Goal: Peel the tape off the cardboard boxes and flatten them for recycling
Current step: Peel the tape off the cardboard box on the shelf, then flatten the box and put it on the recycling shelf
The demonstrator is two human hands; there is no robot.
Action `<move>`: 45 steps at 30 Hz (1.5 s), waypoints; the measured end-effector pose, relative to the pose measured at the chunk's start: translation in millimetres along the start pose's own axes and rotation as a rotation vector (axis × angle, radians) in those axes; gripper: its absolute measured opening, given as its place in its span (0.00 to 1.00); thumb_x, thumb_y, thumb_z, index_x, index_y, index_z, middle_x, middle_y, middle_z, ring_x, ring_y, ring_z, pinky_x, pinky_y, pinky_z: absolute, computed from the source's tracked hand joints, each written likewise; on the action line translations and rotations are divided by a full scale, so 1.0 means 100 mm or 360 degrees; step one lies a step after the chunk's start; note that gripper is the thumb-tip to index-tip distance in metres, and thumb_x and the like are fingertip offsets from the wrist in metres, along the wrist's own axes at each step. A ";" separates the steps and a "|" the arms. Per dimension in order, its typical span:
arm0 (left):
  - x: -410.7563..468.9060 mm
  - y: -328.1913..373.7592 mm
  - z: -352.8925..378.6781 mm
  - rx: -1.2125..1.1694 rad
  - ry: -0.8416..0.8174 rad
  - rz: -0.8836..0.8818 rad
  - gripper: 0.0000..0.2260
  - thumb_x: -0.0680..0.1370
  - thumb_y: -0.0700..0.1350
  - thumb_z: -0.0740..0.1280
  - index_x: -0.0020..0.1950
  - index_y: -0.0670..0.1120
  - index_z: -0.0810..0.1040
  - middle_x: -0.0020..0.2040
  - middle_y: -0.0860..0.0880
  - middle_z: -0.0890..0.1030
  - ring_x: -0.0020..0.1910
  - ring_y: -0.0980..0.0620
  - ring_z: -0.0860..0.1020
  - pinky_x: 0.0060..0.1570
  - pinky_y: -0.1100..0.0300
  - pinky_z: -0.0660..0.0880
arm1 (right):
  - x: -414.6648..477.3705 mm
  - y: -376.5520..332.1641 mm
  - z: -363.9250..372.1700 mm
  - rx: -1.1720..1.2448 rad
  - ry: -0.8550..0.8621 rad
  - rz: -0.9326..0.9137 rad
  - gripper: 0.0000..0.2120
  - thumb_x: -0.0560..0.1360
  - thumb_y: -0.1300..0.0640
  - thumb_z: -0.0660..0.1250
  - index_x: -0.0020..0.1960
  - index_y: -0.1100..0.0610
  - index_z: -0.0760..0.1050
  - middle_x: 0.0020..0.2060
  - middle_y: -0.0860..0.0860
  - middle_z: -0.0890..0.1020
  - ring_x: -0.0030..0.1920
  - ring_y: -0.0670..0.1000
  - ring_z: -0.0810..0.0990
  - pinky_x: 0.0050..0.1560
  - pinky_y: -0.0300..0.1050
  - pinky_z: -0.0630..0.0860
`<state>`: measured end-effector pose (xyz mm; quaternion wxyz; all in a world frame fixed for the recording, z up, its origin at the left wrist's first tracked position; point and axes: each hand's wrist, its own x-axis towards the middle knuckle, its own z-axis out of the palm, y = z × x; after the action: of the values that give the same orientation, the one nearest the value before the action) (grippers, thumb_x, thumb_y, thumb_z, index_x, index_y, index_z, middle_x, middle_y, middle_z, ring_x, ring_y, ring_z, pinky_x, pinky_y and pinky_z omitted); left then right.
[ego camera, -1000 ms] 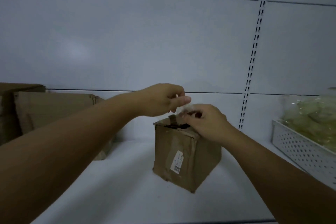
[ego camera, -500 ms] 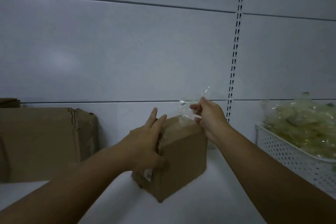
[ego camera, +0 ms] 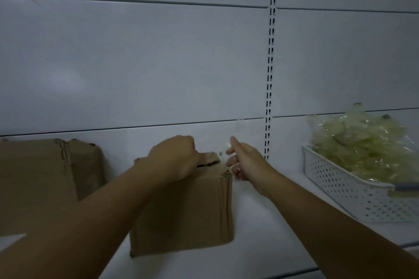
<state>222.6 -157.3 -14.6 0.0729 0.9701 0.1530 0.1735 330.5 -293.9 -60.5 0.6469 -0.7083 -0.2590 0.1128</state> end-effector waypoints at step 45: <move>0.86 2.84 0.61 -0.1024 0.0324 0.0972 0.17 0.80 0.49 0.56 0.70 0.51 0.66 0.71 0.52 0.66 0.70 0.54 0.63 0.66 0.60 0.59 | -0.33 -0.09 -2.89 -0.2283 0.0394 -0.0662 0.16 0.78 0.54 0.56 0.61 0.60 0.71 0.57 0.57 0.71 0.56 0.54 0.68 0.54 0.48 0.70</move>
<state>398.4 -402.6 11.3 0.3006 0.8769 -0.1955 0.3201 443.8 -559.0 -18.0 0.0596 -0.8996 -0.3227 -0.2882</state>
